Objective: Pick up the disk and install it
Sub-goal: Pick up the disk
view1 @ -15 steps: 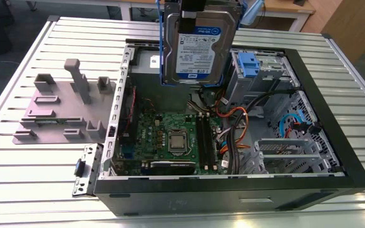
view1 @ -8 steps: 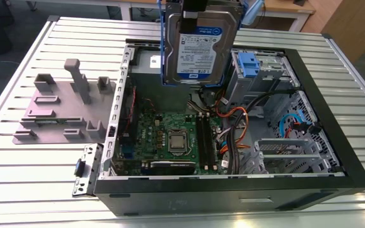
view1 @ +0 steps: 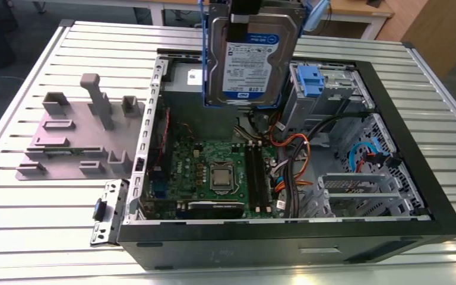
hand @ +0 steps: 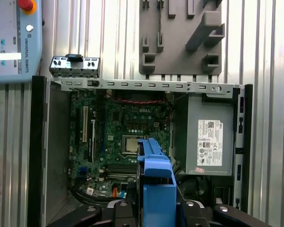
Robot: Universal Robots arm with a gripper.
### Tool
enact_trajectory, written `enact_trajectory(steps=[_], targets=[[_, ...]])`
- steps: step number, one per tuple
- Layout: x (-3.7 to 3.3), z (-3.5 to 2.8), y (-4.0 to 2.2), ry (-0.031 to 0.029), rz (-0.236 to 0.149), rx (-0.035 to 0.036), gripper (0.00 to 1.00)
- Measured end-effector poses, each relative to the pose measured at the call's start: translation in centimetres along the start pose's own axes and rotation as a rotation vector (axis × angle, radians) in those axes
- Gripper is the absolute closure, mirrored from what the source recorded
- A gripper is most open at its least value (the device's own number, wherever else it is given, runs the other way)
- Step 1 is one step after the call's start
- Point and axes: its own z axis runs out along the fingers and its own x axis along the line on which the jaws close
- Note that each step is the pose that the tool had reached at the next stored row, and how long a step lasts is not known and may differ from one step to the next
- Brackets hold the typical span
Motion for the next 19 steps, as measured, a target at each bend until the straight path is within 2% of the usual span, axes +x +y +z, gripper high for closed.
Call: enact_trajectory(steps=[19], targets=[[0.01,0.01,-0.52,0.001,0.0,0.0,0.64]])
